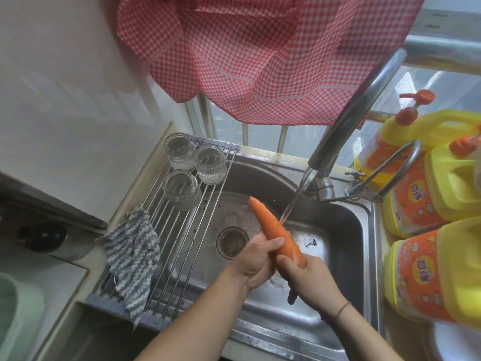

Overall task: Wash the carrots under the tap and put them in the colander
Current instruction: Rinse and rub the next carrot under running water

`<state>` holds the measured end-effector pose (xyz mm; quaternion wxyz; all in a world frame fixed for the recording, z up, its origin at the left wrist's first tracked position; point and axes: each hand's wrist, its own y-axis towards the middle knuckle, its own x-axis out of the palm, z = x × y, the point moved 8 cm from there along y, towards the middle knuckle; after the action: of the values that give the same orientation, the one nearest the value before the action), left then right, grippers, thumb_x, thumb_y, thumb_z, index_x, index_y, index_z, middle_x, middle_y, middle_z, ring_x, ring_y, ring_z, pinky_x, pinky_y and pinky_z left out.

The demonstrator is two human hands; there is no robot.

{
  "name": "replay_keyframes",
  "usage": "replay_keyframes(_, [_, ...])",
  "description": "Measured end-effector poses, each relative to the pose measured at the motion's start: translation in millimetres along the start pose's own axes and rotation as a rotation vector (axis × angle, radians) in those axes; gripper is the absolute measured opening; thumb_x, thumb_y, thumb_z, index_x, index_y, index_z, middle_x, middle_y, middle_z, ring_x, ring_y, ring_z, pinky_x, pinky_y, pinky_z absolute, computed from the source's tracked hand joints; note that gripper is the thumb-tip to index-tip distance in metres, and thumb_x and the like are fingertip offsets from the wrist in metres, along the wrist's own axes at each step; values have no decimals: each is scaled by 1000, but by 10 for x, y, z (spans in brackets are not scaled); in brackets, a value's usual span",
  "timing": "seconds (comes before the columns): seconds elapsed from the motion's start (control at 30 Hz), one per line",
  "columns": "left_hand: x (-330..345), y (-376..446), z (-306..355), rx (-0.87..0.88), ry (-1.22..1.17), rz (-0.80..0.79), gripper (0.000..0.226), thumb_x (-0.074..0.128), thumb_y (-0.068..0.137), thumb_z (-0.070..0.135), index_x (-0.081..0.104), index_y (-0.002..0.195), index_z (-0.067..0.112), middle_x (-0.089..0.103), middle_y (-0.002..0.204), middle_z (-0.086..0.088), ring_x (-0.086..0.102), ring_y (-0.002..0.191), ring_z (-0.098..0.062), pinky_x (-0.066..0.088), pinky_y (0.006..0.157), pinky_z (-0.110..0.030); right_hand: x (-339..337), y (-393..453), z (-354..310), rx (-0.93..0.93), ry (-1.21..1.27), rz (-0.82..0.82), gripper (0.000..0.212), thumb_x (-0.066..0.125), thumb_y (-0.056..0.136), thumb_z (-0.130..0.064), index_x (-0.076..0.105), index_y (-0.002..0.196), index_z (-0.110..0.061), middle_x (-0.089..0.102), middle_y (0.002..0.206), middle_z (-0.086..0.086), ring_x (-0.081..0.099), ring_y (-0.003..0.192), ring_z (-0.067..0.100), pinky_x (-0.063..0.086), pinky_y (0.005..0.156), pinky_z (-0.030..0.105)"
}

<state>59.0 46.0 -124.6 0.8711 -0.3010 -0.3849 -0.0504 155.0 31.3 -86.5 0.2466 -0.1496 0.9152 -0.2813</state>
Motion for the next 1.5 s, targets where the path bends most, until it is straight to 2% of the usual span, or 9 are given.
replay_keyframes(0.17, [-161, 95, -75, 40, 116, 444, 18, 71, 89, 15, 55, 83, 8, 58, 61, -10, 60, 51, -20, 53, 57, -32, 17, -114, -134, -30, -490, 152, 38, 50, 77, -65, 56, 80, -27, 61, 65, -7, 64, 71, 16, 39, 54, 27])
replay_keyframes(0.5, [-410, 101, -137, -162, 21, 511, 85, 55, 59, 92, 65, 73, 9, 66, 75, -15, 68, 75, -31, 55, 88, -44, 90, -55, -149, -63, -428, 45, 35, 50, 71, -64, 58, 86, -33, 64, 58, -6, 66, 57, 12, 48, 56, 28])
replay_keyframes(0.63, [-411, 105, -217, -147, -97, 454, 89, 27, 85, 82, 68, 58, 7, 65, 69, -18, 66, 65, -29, 55, 78, -41, 97, -84, -116, -36, -274, -41, 33, 57, 78, -51, 52, 63, -23, 57, 48, -2, 66, 44, 16, 47, 53, 29])
replay_keyframes(0.77, [-451, 130, -154, -33, -223, 487, 39, 47, 100, 45, 54, 84, 10, 60, 68, -13, 61, 59, -26, 54, 62, -35, 127, -119, 6, 86, -67, -68, 37, 56, 65, -53, 52, 57, -18, 51, 46, -1, 66, 46, 27, 50, 56, 36])
replay_keyframes(0.97, [-541, 130, -68, 6, -140, 643, 31, 56, 99, 29, 48, 73, 13, 51, 57, -6, 51, 44, -18, 48, 44, -25, 60, -277, -286, -158, -856, 200, 38, 46, 79, -64, 42, 82, -26, 70, 91, -3, 68, 87, 19, 37, 66, 30])
replay_keyframes(1.1, [-550, 162, -62, -164, -80, 645, 46, 61, 93, 42, 44, 58, 17, 50, 46, -3, 51, 38, -17, 46, 50, -25, 136, -263, -322, -339, -1007, 266, 43, 62, 66, -59, 43, 77, -22, 68, 63, 1, 68, 58, 18, 49, 77, 34])
replay_keyframes(1.2, [-458, 134, -71, -190, -10, 599, 37, 62, 92, 41, 54, 71, 13, 59, 54, -9, 58, 46, -20, 50, 57, -29, 62, -225, -347, -377, -974, 366, 47, 80, 32, -44, 49, 55, -17, 46, 31, 0, 48, 24, 17, 55, 59, 39])
replay_keyframes(1.4, [-423, 88, -165, -72, 91, 658, 49, 68, 91, 14, 39, 129, 3, 60, 114, -16, 65, 100, -27, 55, 92, -47, 39, -187, -267, -335, -1098, 359, 49, 85, 24, -33, 53, 56, -13, 49, 36, 2, 51, 29, 20, 53, 71, 51])
replay_keyframes(1.5, [-443, 49, -121, -79, 208, 654, 46, 61, 95, 19, 40, 133, 3, 60, 118, -17, 64, 101, -27, 56, 79, -41, 41, -104, -225, -374, -1164, 432, 51, 85, 32, -36, 63, 70, -11, 55, 45, 4, 56, 41, 24, 52, 81, 56])
